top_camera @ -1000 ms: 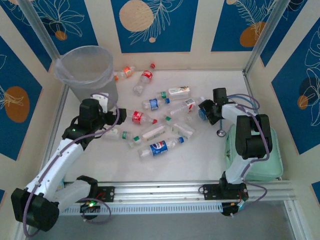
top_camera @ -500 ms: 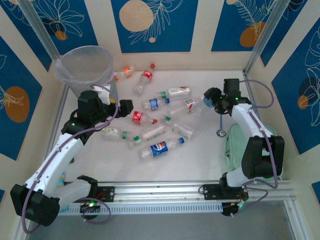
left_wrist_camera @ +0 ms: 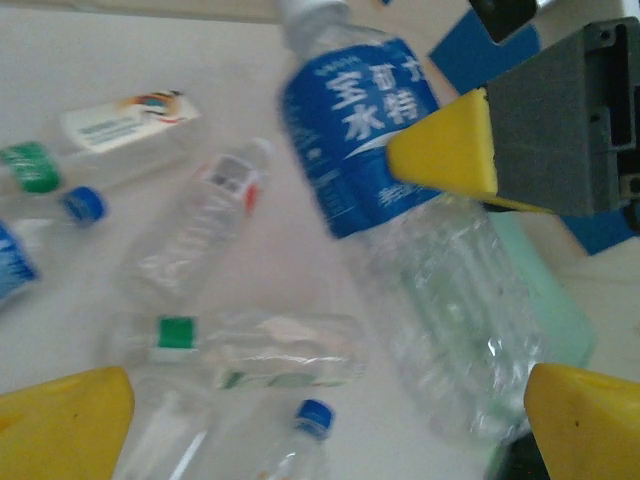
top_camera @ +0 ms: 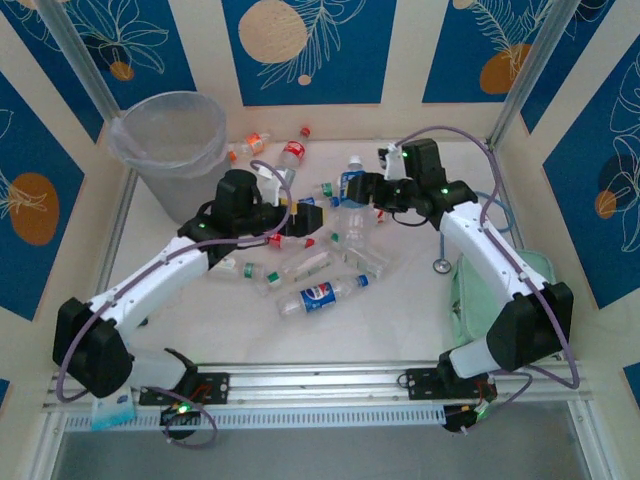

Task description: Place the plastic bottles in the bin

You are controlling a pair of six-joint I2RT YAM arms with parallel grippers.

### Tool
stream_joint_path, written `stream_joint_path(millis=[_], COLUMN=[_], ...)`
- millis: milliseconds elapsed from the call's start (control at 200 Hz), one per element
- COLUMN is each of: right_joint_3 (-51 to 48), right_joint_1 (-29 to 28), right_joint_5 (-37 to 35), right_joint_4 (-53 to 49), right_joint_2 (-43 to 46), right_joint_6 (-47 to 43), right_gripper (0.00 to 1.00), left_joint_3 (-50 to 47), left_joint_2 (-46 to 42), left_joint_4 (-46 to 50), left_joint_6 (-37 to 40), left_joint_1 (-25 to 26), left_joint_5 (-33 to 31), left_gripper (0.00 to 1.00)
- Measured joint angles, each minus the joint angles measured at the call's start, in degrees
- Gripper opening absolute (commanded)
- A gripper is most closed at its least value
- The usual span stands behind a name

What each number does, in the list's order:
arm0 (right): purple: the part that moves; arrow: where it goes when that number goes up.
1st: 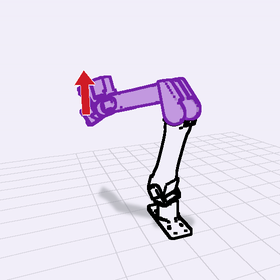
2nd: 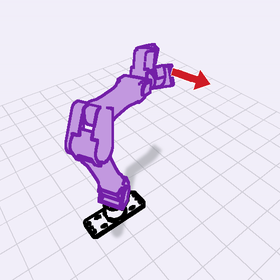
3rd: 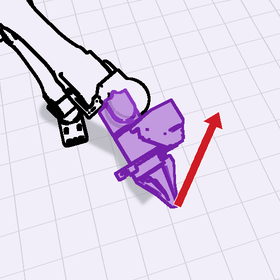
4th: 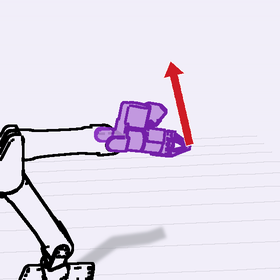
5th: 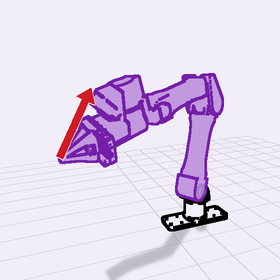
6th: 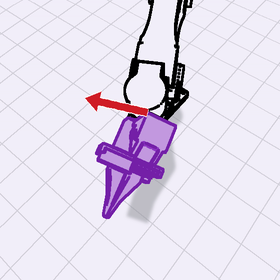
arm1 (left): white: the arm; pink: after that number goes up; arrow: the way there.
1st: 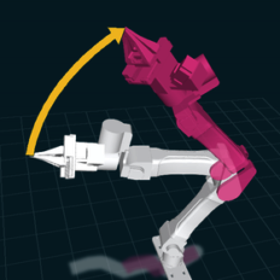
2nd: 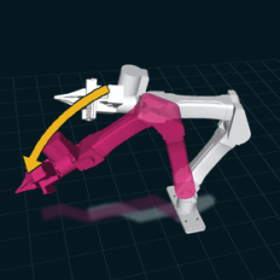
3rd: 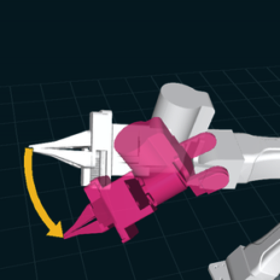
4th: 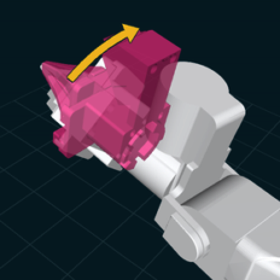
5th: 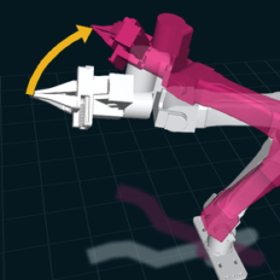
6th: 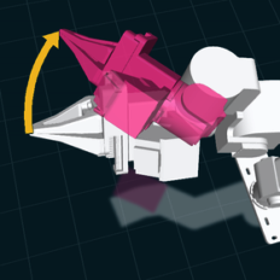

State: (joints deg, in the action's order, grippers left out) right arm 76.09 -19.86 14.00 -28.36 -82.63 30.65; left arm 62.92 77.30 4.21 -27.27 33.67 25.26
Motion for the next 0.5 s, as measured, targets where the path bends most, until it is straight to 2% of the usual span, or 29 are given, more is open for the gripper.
stream_joint_path(millis=[240,325,500], right_joint_3=[1.38,1.38,1.38], right_joint_1=[-3.85,-4.04,-3.93], right_joint_5=[2.19,1.79,1.22], right_joint_4=[0.50,0.42,1.55], right_joint_2=[-4.39,-5.60,-6.03], right_joint_6=[-0.37,0.00,1.97], right_gripper=[0.61,0.61,0.62], left_joint_3=[-4.90,-5.70,-5.70], left_joint_2=[4.68,6.49,7.21], left_joint_4=[-21.88,-24.22,-24.22], left_joint_6=[-13.05,-15.15,-14.32], left_joint_1=[0.96,0.85,0.96], left_joint_5=[9.75,10.19,9.27], left_gripper=[1.00,1.00,1.00])
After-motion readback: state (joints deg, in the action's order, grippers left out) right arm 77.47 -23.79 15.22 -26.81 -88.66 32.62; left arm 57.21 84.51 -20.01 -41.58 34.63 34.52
